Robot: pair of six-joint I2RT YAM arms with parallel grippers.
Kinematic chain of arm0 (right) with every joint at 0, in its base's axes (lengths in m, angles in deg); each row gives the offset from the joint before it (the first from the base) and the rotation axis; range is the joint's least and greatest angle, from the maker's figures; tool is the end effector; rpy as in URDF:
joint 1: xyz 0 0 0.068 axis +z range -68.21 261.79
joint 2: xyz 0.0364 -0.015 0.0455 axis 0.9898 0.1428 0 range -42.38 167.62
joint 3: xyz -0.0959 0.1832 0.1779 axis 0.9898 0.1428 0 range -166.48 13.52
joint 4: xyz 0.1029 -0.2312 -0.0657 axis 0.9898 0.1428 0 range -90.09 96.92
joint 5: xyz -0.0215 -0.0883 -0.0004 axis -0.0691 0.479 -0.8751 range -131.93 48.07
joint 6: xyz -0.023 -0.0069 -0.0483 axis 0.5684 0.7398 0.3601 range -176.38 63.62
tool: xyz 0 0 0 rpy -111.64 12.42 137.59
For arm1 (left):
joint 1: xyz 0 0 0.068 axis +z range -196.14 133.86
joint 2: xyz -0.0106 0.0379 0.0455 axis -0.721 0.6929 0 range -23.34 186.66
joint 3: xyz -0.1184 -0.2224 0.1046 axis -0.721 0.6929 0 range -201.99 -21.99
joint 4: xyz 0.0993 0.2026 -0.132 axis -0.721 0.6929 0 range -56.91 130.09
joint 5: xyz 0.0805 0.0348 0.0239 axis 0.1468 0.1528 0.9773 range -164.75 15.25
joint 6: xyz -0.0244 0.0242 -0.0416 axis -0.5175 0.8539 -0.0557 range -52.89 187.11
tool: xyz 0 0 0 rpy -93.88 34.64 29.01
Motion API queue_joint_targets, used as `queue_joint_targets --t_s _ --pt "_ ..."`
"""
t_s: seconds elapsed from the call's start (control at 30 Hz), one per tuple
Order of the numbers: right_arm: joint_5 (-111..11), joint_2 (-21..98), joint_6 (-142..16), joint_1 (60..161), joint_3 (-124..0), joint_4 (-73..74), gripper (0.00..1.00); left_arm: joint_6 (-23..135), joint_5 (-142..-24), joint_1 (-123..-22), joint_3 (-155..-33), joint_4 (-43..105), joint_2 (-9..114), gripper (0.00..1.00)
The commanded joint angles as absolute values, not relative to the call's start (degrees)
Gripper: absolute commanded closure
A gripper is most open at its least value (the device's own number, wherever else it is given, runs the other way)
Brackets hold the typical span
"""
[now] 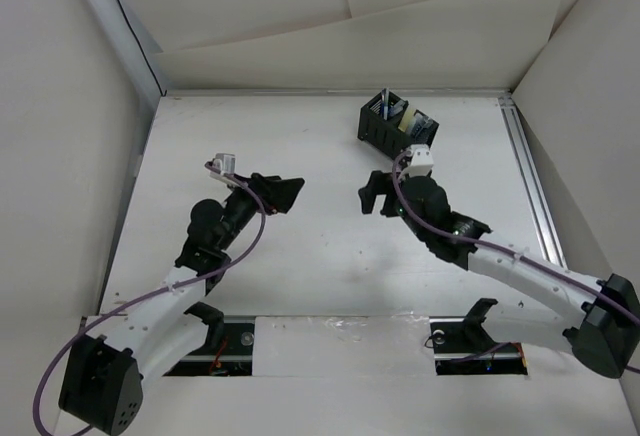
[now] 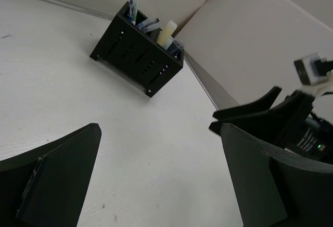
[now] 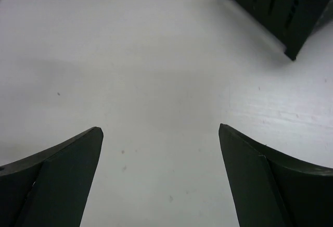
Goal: Sort the stationery into containers
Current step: Reset both arms
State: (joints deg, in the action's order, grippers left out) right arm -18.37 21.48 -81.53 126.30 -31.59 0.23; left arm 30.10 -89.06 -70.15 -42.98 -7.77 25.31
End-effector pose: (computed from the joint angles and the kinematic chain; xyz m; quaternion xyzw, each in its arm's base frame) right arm 0.1923 0.1692 0.2936 -0.0174 0.8058 0.1879 0.5612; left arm 0.1755 -0.0878 0.2759 0.0272 0.6233 -0.4615 0.6307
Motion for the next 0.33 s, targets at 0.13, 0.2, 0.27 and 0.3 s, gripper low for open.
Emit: queue_joint_targets --t_s 0.13,0.2,0.27,0.3 --pt "-13.19 12.65 -85.48 129.42 -24.46 6.50 0.01 27.65 -86.09 -70.31 -44.30 -2.61 22.54 0.01" --pt "-13.19 10.28 -85.48 129.43 -23.05 7.64 0.01 29.05 -86.09 -70.31 -45.10 -0.75 22.54 0.01" --pt "-12.66 9.04 -86.00 129.95 -22.26 7.65 0.01 29.06 -85.57 -70.31 -45.10 1.08 21.41 0.01" --pt "-12.66 8.25 -86.00 129.96 -22.26 8.26 0.01 29.06 -84.69 -70.31 -45.71 2.14 20.88 0.01"
